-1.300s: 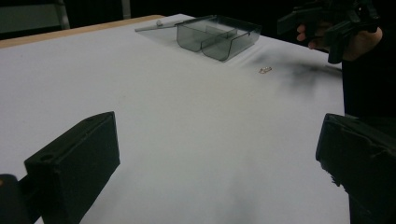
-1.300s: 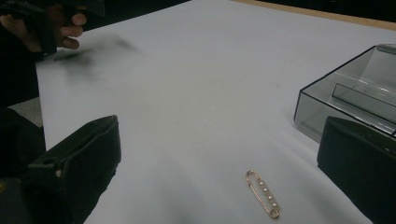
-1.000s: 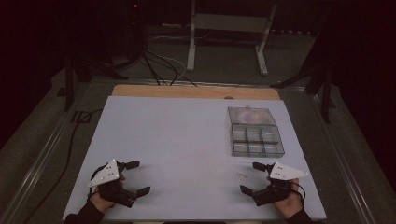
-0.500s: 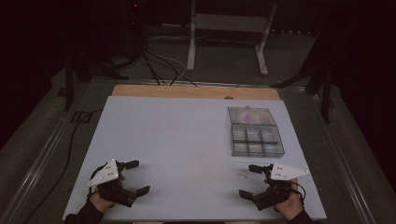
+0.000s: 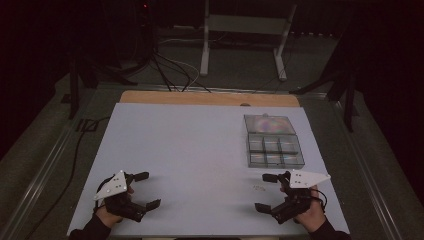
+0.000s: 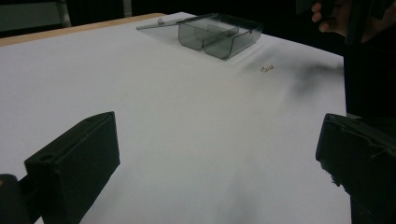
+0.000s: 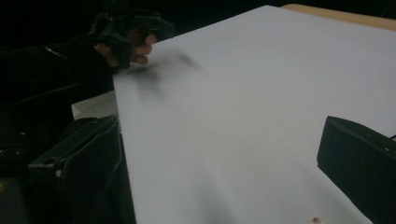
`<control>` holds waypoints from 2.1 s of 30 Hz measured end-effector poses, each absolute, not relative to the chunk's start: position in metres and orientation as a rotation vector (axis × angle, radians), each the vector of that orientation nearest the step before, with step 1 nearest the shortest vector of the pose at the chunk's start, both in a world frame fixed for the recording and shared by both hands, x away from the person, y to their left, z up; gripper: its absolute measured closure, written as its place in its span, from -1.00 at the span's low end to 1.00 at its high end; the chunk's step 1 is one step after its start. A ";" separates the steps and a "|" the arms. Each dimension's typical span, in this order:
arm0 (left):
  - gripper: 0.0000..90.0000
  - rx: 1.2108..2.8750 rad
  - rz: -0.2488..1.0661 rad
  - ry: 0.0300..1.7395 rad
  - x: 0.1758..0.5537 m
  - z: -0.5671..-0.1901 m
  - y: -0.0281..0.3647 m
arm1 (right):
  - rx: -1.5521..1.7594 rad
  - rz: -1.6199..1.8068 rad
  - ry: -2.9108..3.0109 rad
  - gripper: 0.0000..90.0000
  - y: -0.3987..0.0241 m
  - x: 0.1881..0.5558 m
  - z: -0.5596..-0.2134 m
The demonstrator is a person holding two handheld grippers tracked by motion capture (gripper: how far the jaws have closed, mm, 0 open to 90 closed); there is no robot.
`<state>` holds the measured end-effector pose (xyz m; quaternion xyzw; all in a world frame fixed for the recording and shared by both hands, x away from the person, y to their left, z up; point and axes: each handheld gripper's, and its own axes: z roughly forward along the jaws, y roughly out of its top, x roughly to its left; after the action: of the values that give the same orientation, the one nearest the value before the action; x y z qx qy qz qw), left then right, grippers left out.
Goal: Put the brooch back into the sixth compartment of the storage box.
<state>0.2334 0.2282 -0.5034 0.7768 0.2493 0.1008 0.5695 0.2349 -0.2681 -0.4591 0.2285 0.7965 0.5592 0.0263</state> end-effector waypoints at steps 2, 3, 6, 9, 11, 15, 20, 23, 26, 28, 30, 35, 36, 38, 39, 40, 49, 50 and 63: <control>-0.97 1.823 0.236 0.583 0.233 -0.503 0.228 | 0.706 1.728 2.451 -1.00 -0.267 0.237 -0.458; -0.97 1.820 0.235 0.586 0.233 -0.503 0.228 | 0.699 1.714 2.452 -1.00 -0.267 0.238 -0.457; -0.97 1.824 0.235 0.584 0.233 -0.503 0.228 | 0.693 1.706 2.463 -1.00 -0.266 0.243 -0.455; -0.97 1.824 0.234 0.583 0.234 -0.503 0.228 | 0.691 1.692 2.480 -1.00 -0.265 0.247 -0.454; -0.97 1.821 0.232 0.585 0.234 -0.503 0.228 | 0.689 1.679 2.478 -1.00 -0.265 0.250 -0.453; -0.97 1.823 0.232 0.582 0.233 -0.503 0.228 | 0.689 1.656 2.473 -1.00 -0.266 0.255 -0.452; -0.97 1.825 0.230 0.580 0.233 -0.503 0.228 | 0.689 1.627 2.484 -1.00 -0.266 0.260 -0.452; -0.97 1.826 0.229 0.581 0.233 -0.503 0.228 | 0.693 1.618 2.489 -1.00 -0.267 0.263 -0.453; -0.97 1.823 0.228 0.582 0.234 -0.503 0.228 | 0.705 1.600 2.502 -1.00 -0.267 0.266 -0.454; -0.97 1.825 0.230 0.580 0.233 -0.503 0.228 | 0.708 1.592 2.508 -1.00 -0.268 0.269 -0.455; -0.97 1.826 0.228 0.580 0.233 -0.503 0.228 | 0.712 1.582 2.513 -1.00 -0.268 0.271 -0.456; -0.97 1.825 0.228 0.579 0.233 -0.503 0.228 | 0.726 1.553 2.526 -1.00 -0.269 0.277 -0.459; -0.97 1.825 0.227 0.578 0.233 -0.503 0.228 | 0.728 1.548 2.531 -1.00 -0.269 0.278 -0.459; -0.97 1.824 0.226 0.580 0.234 -0.503 0.228 | 0.735 1.539 2.535 -1.00 -0.269 0.279 -0.461; -0.97 1.825 0.227 0.579 0.233 -0.503 0.228 | 0.739 1.537 2.537 -1.00 -0.270 0.280 -0.462; -0.97 1.825 0.227 0.580 0.233 -0.503 0.228 | 0.743 1.534 2.538 -1.00 -0.270 0.281 -0.463; -0.97 1.824 0.222 0.579 0.233 -0.503 0.227 | 0.763 1.482 2.555 -1.00 -0.271 0.287 -0.470; -0.97 1.825 0.223 0.578 0.233 -0.503 0.227 | 0.771 1.475 2.556 -1.00 -0.271 0.287 -0.471; -0.97 1.826 0.219 0.576 0.233 -0.503 0.227 | 0.797 1.365 2.631 -1.00 -0.273 0.294 -0.483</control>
<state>0.2332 0.2275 -0.5034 0.7781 0.2456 0.0933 0.5705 0.2943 -0.2731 -0.4831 0.2595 0.8566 0.4445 0.0361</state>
